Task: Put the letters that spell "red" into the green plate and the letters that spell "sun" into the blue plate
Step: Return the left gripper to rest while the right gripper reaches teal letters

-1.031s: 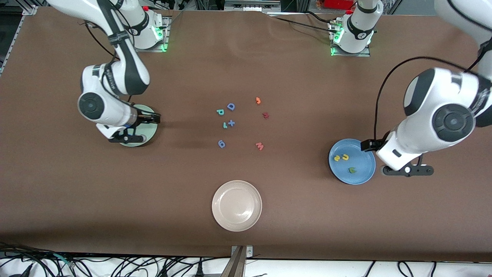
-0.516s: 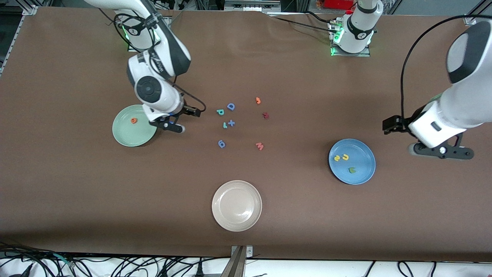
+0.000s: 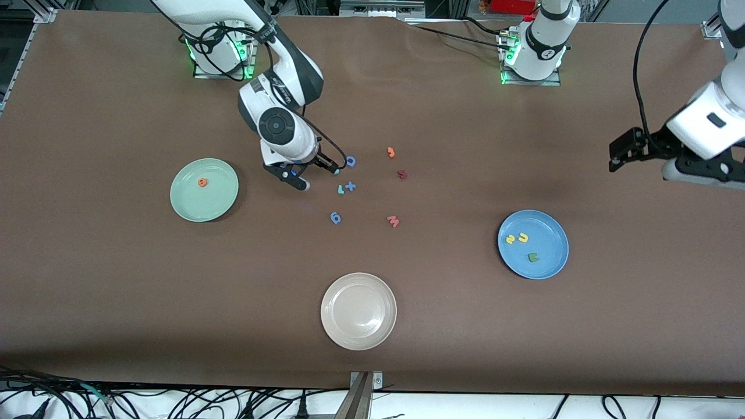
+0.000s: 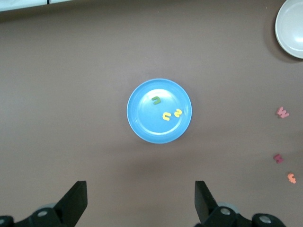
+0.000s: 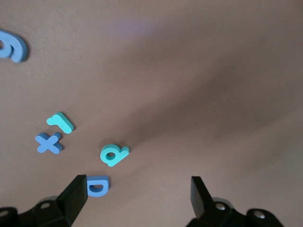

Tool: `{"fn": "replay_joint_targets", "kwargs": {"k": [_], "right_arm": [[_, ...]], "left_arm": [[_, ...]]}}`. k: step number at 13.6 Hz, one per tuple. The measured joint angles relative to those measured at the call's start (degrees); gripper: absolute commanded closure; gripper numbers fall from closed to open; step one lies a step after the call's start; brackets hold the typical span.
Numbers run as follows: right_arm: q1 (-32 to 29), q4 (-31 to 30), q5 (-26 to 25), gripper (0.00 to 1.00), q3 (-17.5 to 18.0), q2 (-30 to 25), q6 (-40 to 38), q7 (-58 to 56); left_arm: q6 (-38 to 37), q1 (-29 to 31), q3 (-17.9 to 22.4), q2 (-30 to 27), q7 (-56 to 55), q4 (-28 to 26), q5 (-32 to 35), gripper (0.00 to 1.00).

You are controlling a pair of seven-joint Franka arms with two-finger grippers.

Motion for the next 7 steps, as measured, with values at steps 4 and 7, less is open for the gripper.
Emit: {"fn": "replay_joint_targets", "kwargs": {"k": [4,7], "right_arm": [[2.2,0.0,0.0,0.04,0.1,3.3,3.5,3.9],[2.5,0.0,0.0,0.06,0.1,4.7,5.1,3.9]], "left_arm": [[-0.8,-0.2,0.0,-0.4,0.0,-2.8,0.0,0.00],[-0.8,-0.3,0.0,0.3,0.0,-2.8,0.0,0.00]]}}
